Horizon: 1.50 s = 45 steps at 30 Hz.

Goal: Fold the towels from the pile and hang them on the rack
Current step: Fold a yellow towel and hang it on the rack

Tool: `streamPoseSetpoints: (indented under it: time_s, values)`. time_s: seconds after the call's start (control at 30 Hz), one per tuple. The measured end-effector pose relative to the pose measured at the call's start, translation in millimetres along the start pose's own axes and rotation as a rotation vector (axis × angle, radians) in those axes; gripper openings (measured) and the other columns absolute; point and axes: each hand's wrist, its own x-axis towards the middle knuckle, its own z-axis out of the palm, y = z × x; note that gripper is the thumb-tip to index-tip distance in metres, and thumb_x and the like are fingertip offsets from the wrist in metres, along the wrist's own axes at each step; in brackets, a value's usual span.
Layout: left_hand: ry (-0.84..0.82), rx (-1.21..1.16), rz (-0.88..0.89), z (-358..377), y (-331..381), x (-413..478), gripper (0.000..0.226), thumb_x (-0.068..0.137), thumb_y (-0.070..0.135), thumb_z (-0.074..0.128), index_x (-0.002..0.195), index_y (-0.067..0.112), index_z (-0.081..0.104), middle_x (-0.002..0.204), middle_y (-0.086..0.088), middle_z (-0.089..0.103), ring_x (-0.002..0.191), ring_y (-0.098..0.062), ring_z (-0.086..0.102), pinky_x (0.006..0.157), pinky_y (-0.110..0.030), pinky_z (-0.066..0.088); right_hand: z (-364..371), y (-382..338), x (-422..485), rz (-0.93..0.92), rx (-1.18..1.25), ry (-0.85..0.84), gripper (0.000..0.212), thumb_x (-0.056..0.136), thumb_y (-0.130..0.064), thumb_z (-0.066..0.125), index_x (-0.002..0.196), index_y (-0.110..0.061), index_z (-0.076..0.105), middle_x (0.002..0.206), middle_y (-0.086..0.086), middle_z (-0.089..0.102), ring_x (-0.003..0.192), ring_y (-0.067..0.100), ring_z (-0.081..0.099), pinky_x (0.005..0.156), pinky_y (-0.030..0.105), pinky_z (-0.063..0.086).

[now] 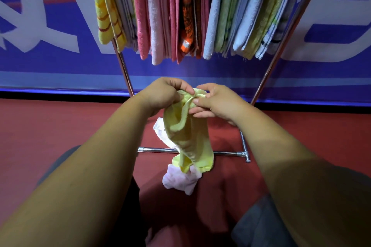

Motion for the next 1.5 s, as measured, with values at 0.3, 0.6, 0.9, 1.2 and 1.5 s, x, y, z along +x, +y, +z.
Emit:
streamPoseSetpoints:
  time_s: [0.3,0.6,0.9,1.2,1.5]
  values:
    - [0.115,0.114,0.021,-6.5,-1.7,-1.1,0.037,0.092,-0.013,0.057,0.088,0.016,0.079,0.083,-0.01,0.075,0.075,-0.024,0.066,0.078,-0.039,0.057,-3.0,-0.6,7.9,-0.058,-0.045,0.119,0.033,0.108,-0.003,0.059,0.139,0.001,0.049,0.123,0.029,0.069,0.09,0.029,0.082,0.075,0.037,0.068]
    - [0.243,0.759,0.055,-7.0,-2.4,-7.8,0.032,0.088,0.002,0.055,0.088,0.023,0.08,0.084,0.008,0.07,0.077,-0.013,0.061,0.067,-0.02,0.047,-8.6,0.2,9.8,-0.094,-0.073,0.266,0.033,0.108,-0.005,0.06,0.139,-0.004,0.048,0.139,0.026,0.054,0.087,0.032,0.081,0.072,0.041,0.068]
    - [0.279,0.816,0.052,-15.0,-5.7,-19.0,0.023,0.094,0.046,0.06,0.086,0.024,0.062,0.084,0.003,0.065,0.083,-0.019,0.061,0.066,-0.033,0.043,-20.8,-6.3,-1.8,-0.139,-0.151,0.414,0.018,0.104,-0.012,0.069,0.116,-0.012,0.055,0.107,0.009,0.061,0.074,0.03,0.081,0.075,0.051,0.068]
    - [0.458,0.472,0.196,-12.2,13.2,-48.8,0.023,0.09,0.033,0.085,0.088,0.016,0.069,0.078,0.002,0.071,0.059,0.004,0.059,0.053,-0.01,0.042,-21.3,-8.5,-41.0,-0.251,-0.323,0.472,0.022,0.1,-0.022,0.076,0.109,-0.009,0.06,0.105,0.018,0.07,0.065,0.023,0.08,0.068,0.048,0.068]
    - [0.407,0.372,0.312,-27.1,68.4,-88.8,0.012,0.095,0.018,0.08,0.094,0.019,0.068,0.092,-0.007,0.074,0.09,-0.024,0.074,0.083,-0.041,0.063,-23.1,-56.1,-98.1,-0.371,-0.489,0.453,0.027,0.098,-0.034,0.078,0.095,-0.01,0.064,0.081,0.019,0.074,0.062,0.02,0.079,0.063,0.048,0.067]
